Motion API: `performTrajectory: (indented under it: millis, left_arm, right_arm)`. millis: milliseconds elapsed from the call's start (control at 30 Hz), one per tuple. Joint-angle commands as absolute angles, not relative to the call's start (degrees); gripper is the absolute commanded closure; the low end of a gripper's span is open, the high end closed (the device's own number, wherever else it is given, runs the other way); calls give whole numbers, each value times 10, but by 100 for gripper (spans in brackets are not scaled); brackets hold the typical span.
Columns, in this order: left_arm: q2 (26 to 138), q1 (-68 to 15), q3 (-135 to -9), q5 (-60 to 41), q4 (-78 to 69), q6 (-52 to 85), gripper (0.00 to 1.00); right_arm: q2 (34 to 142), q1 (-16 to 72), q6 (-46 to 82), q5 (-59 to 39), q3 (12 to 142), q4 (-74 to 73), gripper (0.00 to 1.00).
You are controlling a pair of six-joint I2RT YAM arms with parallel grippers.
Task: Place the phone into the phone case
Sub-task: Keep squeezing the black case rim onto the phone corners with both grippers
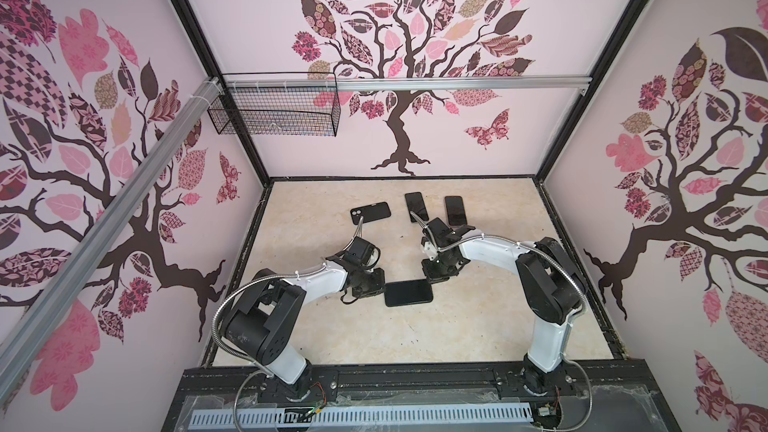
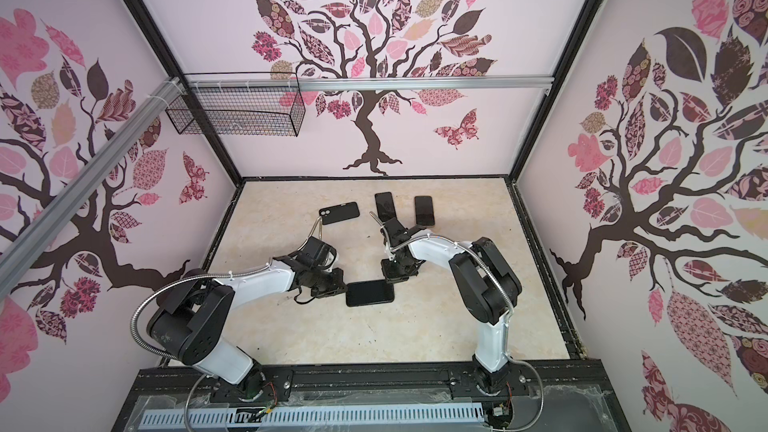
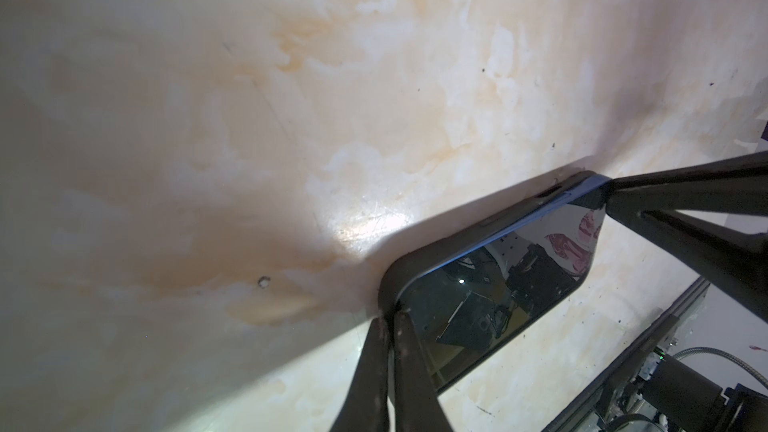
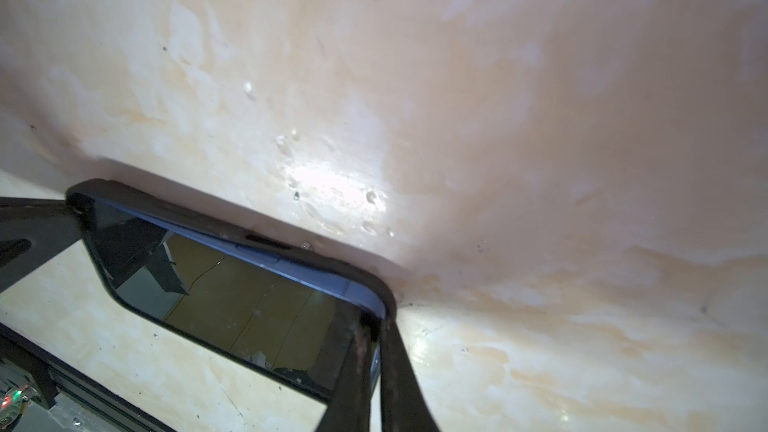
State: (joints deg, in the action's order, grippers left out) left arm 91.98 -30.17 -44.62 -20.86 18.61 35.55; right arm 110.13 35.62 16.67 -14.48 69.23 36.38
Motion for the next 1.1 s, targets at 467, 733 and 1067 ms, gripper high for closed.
performTrajectory:
  millis: [467, 733, 1067]
  left_arm:
    - [954, -307, -433, -185, 193, 352, 93]
    - [951, -307, -432, -184, 195, 353, 93]
    - [952, -307, -431, -182, 195, 355, 93]
  right_arm:
    - [1350, 441, 177, -116, 624, 184, 91]
    - [1363, 443, 178, -116, 627, 180, 91]
    - [1379, 447, 178, -86, 633, 190, 90]
